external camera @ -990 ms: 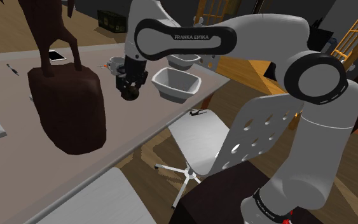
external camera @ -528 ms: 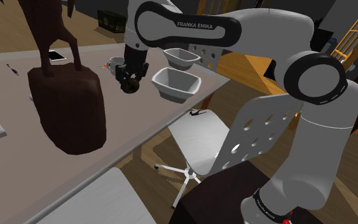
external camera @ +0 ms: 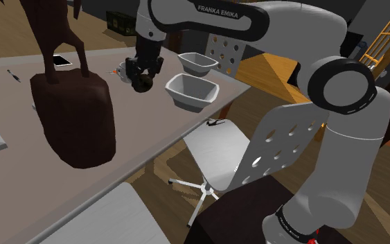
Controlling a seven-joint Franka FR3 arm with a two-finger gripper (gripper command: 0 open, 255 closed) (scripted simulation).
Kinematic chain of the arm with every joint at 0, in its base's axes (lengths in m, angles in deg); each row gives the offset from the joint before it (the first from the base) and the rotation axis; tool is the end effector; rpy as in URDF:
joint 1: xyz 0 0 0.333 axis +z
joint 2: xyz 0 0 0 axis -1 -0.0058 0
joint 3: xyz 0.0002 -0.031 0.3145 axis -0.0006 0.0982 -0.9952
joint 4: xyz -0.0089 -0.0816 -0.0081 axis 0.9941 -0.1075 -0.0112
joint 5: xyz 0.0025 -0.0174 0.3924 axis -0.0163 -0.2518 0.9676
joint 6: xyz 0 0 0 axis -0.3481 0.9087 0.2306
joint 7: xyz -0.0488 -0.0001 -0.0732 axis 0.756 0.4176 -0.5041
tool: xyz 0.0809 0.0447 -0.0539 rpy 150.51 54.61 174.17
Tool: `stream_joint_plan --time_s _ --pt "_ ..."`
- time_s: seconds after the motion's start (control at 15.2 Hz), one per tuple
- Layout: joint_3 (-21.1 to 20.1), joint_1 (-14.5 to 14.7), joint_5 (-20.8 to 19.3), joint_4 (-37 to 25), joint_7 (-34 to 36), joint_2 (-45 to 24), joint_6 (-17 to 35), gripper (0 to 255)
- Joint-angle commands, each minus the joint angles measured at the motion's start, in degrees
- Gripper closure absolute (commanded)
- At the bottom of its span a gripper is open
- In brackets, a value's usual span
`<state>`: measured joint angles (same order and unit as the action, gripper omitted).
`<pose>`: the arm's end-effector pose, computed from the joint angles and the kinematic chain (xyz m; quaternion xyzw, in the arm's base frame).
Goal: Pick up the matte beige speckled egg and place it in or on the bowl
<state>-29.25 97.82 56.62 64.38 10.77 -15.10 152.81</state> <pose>0.6049 0.2924 0.5710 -0.9891 -0.1322 -0.0569 0.0325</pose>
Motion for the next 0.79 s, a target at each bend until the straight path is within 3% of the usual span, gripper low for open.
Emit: stream_joint_plan --time_s 0.0,0.4,0.73 --pt "0.0 0.3 -0.2 -2.4 0.0 -0.4 -2.0 255" --pt "0.0 1.4 -0.9 -9.8 0.1 -2.4 -7.5 255" --pt "1.2 -5.0 2.5 -1.7 -6.3 3.5 -5.0 255"
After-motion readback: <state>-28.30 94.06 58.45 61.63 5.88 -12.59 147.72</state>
